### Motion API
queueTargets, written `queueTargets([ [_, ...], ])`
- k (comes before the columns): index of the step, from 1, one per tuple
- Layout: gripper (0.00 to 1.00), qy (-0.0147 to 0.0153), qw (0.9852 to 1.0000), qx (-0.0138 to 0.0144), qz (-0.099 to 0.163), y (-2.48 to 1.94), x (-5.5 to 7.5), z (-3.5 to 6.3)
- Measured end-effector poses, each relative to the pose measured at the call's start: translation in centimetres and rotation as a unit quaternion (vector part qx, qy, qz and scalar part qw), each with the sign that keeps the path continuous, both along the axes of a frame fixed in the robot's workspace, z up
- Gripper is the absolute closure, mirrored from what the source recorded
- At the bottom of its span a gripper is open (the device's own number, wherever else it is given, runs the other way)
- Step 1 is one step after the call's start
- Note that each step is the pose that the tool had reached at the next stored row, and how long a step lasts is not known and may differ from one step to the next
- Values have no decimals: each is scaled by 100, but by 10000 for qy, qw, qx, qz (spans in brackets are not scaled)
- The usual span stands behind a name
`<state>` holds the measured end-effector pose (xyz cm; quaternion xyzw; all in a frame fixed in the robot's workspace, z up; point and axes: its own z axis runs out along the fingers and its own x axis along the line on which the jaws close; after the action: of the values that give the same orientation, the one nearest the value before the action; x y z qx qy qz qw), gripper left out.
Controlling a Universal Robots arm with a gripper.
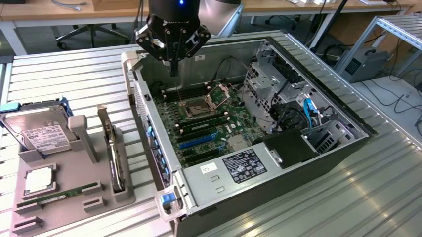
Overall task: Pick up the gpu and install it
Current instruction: 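Reach for the gpu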
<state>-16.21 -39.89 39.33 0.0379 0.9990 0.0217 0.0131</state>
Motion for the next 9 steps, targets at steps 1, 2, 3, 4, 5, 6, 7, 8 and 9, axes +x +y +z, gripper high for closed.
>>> queueTargets([
  [1,89,0,10000,0,0,0,-3,0],
  [2,89,0,10000,0,0,0,-6,0],
  [3,89,0,10000,0,0,0,-9,0],
  [4,89,0,10000,0,0,0,-13,0],
  [5,89,0,10000,0,0,0,-15,0],
  [6,89,0,10000,0,0,0,-20,0],
  [7,89,0,10000,0,0,0,-22,0],
  [8,89,0,10000,0,0,0,-25,0],
  [9,89,0,10000,0,0,0,-30,0],
])
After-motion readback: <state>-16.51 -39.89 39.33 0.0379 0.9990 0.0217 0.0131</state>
